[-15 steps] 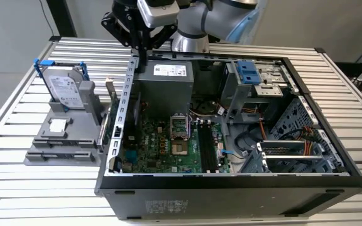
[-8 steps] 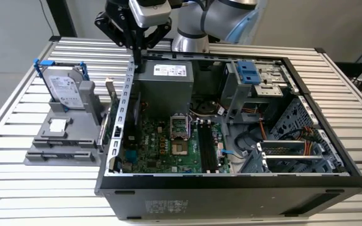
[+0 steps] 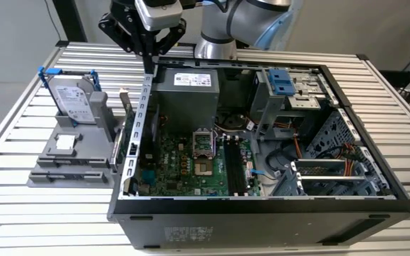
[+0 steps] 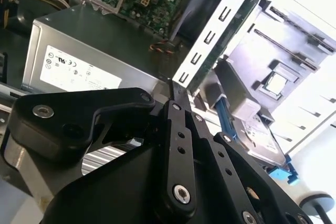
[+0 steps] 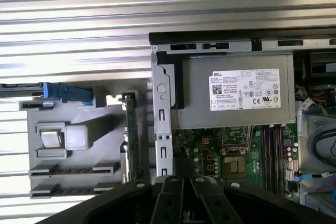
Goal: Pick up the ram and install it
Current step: 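Reach for the ram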
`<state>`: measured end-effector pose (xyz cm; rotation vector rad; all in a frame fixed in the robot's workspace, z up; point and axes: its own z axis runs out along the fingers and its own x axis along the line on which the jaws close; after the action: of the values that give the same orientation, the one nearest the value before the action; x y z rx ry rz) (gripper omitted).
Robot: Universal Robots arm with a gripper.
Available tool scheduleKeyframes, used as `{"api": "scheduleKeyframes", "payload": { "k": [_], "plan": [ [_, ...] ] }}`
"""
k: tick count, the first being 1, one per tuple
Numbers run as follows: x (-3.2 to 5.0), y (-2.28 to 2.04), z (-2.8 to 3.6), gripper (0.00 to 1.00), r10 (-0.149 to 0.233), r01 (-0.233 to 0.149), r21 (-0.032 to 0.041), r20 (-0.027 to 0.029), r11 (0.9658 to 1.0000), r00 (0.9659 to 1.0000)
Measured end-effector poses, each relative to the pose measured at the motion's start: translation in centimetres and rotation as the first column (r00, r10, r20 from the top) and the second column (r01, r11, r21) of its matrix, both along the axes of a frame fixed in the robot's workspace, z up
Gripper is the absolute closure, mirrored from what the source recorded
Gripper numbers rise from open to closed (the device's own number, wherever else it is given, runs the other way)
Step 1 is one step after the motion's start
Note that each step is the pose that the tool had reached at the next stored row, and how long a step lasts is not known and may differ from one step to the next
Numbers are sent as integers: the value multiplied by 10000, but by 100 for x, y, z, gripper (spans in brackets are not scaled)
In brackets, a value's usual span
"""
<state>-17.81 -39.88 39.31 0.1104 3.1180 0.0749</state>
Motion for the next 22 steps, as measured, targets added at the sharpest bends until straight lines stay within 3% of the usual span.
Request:
{"api": "scheduleKeyframes", "payload": {
  "k": [22],
  "plan": [
    [-371, 0, 0, 100, 0, 0, 0, 0, 10000, 10000]
  ]
}}
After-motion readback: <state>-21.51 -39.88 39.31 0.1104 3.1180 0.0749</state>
